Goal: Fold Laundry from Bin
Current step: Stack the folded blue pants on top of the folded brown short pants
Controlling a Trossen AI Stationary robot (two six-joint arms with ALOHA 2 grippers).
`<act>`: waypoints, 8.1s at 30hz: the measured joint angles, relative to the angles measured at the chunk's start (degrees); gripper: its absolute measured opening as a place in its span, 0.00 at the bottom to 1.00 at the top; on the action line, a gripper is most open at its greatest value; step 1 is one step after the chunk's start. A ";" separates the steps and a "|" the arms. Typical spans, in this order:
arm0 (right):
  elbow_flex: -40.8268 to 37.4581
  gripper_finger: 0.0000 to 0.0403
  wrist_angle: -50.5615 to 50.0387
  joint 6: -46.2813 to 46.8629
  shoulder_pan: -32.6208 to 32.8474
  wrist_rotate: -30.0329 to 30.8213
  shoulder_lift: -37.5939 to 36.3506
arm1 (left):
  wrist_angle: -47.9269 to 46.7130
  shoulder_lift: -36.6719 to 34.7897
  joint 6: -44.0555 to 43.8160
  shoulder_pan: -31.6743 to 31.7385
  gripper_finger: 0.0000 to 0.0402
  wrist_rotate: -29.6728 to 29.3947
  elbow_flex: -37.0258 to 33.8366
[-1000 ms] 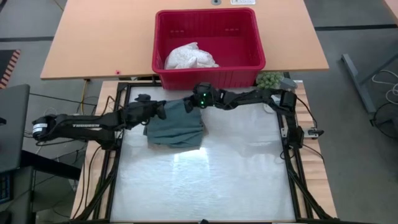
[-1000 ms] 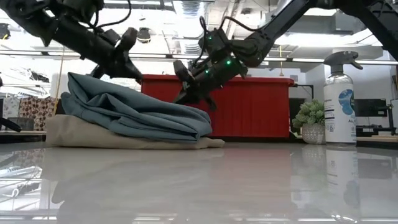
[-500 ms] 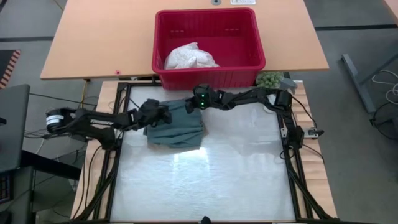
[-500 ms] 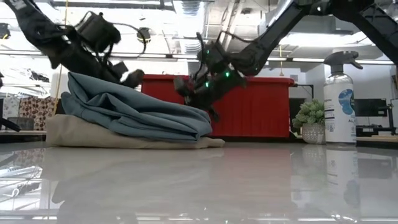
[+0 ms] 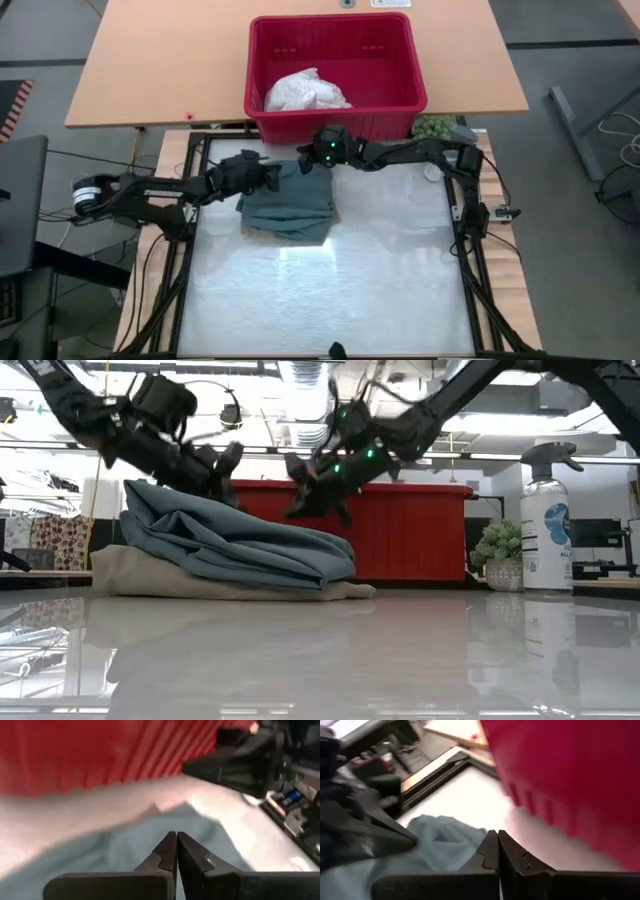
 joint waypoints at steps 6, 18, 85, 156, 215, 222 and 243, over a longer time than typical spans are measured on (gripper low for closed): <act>-0.07 0.06 -10.28 -1.17 -1.62 -0.55 -7.54 | -4.11 -6.87 0.05 0.66 0.00 2.59 3.95; -19.06 0.04 -10.42 -6.99 7.96 -11.60 -30.97 | -1.88 2.51 5.26 -0.79 0.00 21.91 10.69; -40.72 0.42 7.84 -13.21 14.90 -3.20 -21.33 | -0.23 33.97 15.46 0.18 0.00 25.10 19.34; -22.19 0.50 -3.56 -36.87 22.65 2.45 -15.38 | -2.69 34.08 13.89 4.51 0.00 19.10 19.25; -2.77 0.32 -11.49 -41.63 21.60 -3.80 -5.03 | -1.57 34.08 12.93 4.35 0.00 17.25 19.27; 12.19 0.44 -11.69 -41.67 19.96 -3.71 2.36 | -1.50 34.08 12.95 4.35 0.00 17.25 19.27; 26.02 0.47 -17.32 -38.32 17.83 -7.94 12.97 | -2.06 34.06 14.26 4.86 0.00 16.15 19.31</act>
